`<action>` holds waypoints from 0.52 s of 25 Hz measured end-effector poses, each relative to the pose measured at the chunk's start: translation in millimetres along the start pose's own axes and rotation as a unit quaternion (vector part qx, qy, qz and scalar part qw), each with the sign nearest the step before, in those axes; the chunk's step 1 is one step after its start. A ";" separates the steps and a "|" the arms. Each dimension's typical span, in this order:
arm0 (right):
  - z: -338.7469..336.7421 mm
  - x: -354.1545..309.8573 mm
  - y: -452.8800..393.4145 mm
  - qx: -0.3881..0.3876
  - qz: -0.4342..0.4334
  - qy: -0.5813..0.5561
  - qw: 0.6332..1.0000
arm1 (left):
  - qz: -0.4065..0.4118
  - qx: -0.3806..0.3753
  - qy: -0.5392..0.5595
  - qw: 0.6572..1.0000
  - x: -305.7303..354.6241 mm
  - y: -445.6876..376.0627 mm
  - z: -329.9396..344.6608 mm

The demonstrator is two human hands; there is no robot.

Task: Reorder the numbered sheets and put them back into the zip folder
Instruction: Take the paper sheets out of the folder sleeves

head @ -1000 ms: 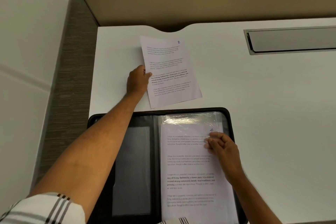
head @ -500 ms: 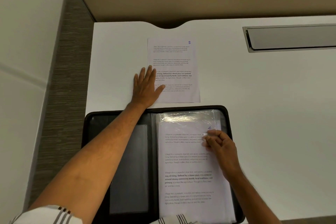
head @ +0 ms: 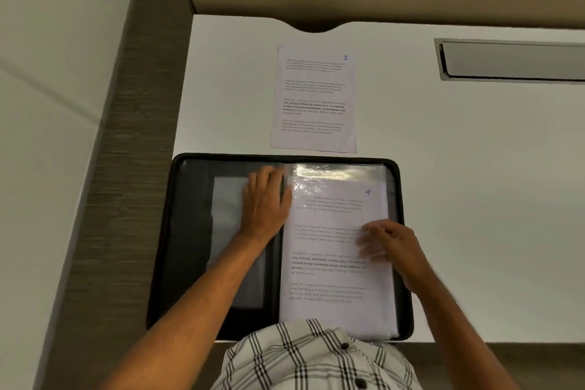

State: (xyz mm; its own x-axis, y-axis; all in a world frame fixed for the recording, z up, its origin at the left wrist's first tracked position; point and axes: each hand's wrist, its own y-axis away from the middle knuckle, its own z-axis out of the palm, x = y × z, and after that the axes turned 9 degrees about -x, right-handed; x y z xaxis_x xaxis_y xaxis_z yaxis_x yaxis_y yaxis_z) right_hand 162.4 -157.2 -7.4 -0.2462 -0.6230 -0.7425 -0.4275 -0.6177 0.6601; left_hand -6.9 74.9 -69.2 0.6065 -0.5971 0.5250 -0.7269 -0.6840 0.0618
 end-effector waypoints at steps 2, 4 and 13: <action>0.7 -5.8 12.3 -0.065 0.028 0.001 0.998 | 0.006 -0.039 0.034 0.999 2.5 33.7 2.9; 4.3 -10.1 20.3 -0.117 0.023 0.006 0.993 | 0.004 -0.087 0.067 0.994 4.7 59.5 1.6; 94.8 -33.7 23.1 -0.309 -0.092 -0.035 0.946 | -0.203 -0.240 0.437 0.843 14.2 84.0 -72.1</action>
State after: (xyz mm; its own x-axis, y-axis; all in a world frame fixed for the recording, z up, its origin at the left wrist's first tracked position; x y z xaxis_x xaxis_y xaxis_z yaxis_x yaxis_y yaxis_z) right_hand 78.3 -105.1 22.1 -0.2836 -0.4567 -0.8432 0.1162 -0.8892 0.4426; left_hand -82.6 39.1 4.7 0.5198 0.3258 0.7897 -0.6901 -0.3847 0.6130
